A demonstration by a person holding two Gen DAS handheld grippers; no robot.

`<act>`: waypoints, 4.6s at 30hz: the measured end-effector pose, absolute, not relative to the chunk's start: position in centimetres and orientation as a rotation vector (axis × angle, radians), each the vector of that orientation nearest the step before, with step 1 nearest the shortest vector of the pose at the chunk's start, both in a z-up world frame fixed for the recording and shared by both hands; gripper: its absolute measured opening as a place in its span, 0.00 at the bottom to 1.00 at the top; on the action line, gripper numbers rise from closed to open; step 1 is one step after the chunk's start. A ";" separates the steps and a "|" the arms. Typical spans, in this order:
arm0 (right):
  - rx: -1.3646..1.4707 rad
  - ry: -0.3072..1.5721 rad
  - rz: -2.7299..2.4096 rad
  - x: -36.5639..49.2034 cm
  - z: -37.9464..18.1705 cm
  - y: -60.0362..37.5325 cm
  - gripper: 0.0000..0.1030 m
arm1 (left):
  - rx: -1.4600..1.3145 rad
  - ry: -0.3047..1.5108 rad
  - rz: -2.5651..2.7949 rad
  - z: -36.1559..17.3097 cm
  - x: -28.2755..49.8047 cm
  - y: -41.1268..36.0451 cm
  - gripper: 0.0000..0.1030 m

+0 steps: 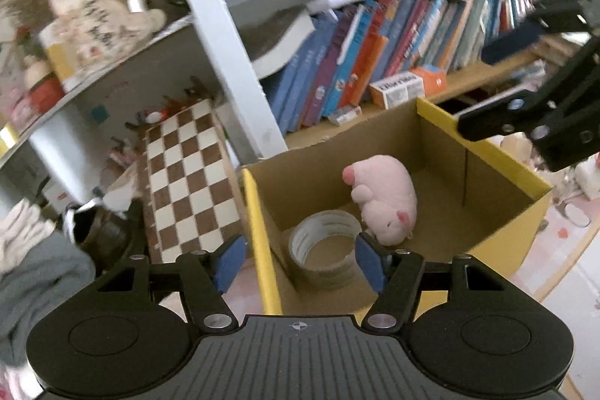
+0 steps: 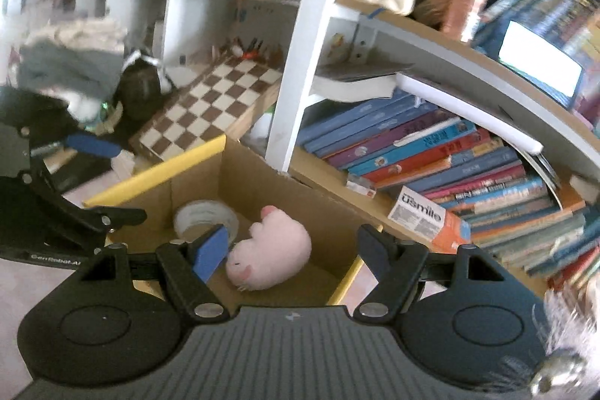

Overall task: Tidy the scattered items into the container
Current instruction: 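Withdraw both tools from the yellow box back over the desk, then move the left tool toward the pink toothbrush while the right tool approaches the Usmile box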

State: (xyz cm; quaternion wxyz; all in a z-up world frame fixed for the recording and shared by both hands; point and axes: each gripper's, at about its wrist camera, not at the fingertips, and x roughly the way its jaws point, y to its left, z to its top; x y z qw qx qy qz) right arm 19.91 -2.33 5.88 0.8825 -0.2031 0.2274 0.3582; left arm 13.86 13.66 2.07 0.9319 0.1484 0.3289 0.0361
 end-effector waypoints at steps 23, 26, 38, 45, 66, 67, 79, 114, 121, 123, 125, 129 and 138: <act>-0.180 0.692 0.482 10.2 0.3 -13.4 0.76 | 0.091 0.713 0.067 0.1 4.7 11.5 0.71; -0.137 0.730 0.431 9.3 -0.7 -14.5 0.76 | 0.068 0.737 0.058 -0.5 4.3 11.1 0.71; -0.098 0.790 0.299 7.3 -2.1 -16.0 0.96 | 0.034 0.812 0.000 -2.2 3.6 9.0 0.81; -0.107 0.799 0.292 6.9 -2.2 -16.3 1.00 | 0.030 0.832 0.007 -2.3 3.5 8.7 0.89; -0.131 0.822 0.284 6.6 -2.4 -19.8 1.00 | 0.027 0.846 -0.022 -2.5 3.7 4.5 0.90; -0.130 0.822 0.284 6.6 -2.5 -20.1 1.00 | 0.028 0.847 -0.021 -2.5 3.8 4.3 0.90; -0.136 0.839 0.308 7.3 -3.0 -22.7 1.00 | 0.046 0.872 -0.024 -2.8 4.1 0.8 0.90; -0.124 0.721 0.341 13.3 -3.1 -29.6 0.97 | 0.093 0.824 0.020 -2.7 7.6 -7.3 0.90; -0.107 0.703 0.332 15.1 -3.1 -30.0 0.96 | 0.092 0.798 -0.006 -2.8 9.7 -8.4 0.89; -0.108 0.703 0.331 15.5 -3.1 -30.1 0.94 | 0.098 0.799 -0.015 -3.0 10.5 -8.8 0.89; -0.107 0.706 0.331 16.0 -3.2 -30.1 0.91 | 0.104 0.800 -0.024 -3.2 11.2 -9.1 0.88; -0.106 0.709 0.333 16.9 -3.5 -30.2 0.90 | 0.116 0.803 -0.041 -3.7 12.7 -9.7 0.82; -0.112 0.719 0.359 19.2 -4.1 -29.9 0.90 | 0.128 0.829 -0.064 -5.1 16.0 -10.7 0.68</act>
